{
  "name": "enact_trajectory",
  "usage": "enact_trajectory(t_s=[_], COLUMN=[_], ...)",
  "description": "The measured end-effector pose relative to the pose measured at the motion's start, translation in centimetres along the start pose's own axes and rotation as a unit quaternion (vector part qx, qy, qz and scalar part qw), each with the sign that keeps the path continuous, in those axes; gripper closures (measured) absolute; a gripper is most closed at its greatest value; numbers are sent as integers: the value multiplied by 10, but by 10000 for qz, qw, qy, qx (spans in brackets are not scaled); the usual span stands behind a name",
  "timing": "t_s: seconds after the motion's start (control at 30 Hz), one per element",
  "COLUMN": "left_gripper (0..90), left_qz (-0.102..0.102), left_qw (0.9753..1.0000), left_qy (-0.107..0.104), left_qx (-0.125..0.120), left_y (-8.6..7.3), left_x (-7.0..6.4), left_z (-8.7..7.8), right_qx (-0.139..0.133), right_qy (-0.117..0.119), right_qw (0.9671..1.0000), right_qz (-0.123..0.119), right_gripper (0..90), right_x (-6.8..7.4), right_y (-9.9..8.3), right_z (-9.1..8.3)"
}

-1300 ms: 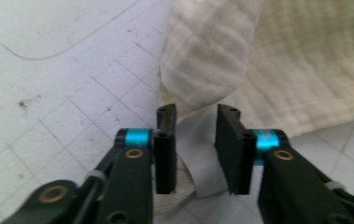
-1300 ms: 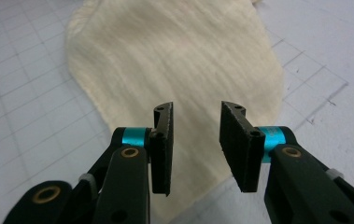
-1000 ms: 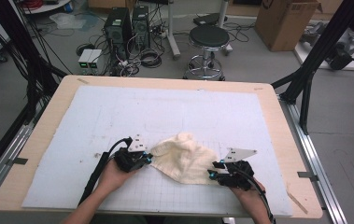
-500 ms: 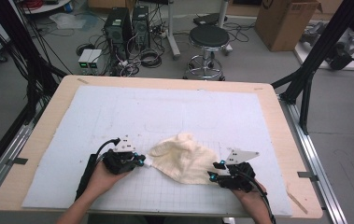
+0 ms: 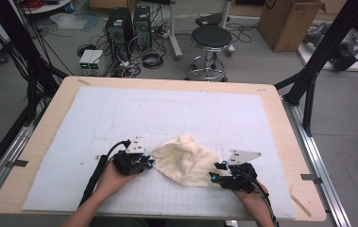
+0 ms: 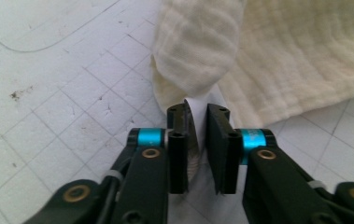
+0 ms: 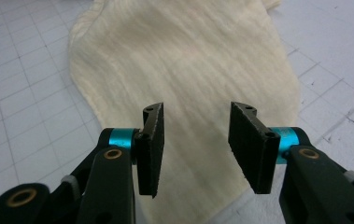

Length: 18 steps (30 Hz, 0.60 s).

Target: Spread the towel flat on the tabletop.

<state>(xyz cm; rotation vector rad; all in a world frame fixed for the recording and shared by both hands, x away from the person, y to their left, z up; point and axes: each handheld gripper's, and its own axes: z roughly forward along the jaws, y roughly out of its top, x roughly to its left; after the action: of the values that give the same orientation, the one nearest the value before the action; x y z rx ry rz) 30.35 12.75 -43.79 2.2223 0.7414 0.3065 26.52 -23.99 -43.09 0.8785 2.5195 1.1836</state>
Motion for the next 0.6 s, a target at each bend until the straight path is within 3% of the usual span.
enact_trajectory(t_s=[0.1,0.23,0.5,0.6], left_gripper=[845,848,847,847], left_qz=[6,52,-102,-64], left_qw=[10000,9998,9992,9992], left_qy=[43,105,181,148], left_qx=[9,-164,-331,-379], left_y=[0,-5,-43,-52], left_x=[0,-2,-15,-23], left_z=[-5,-26,-72,-85], right_qx=[-46,-102,-201,-161], right_qy=[0,-5,72,82], right_qw=[10000,9999,9998,9998], right_qz=[1,38,-62,-103], right_gripper=[555,555,553,550], right_x=[0,0,5,6], right_y=[0,0,8,12], right_z=[-1,-3,-3,0])
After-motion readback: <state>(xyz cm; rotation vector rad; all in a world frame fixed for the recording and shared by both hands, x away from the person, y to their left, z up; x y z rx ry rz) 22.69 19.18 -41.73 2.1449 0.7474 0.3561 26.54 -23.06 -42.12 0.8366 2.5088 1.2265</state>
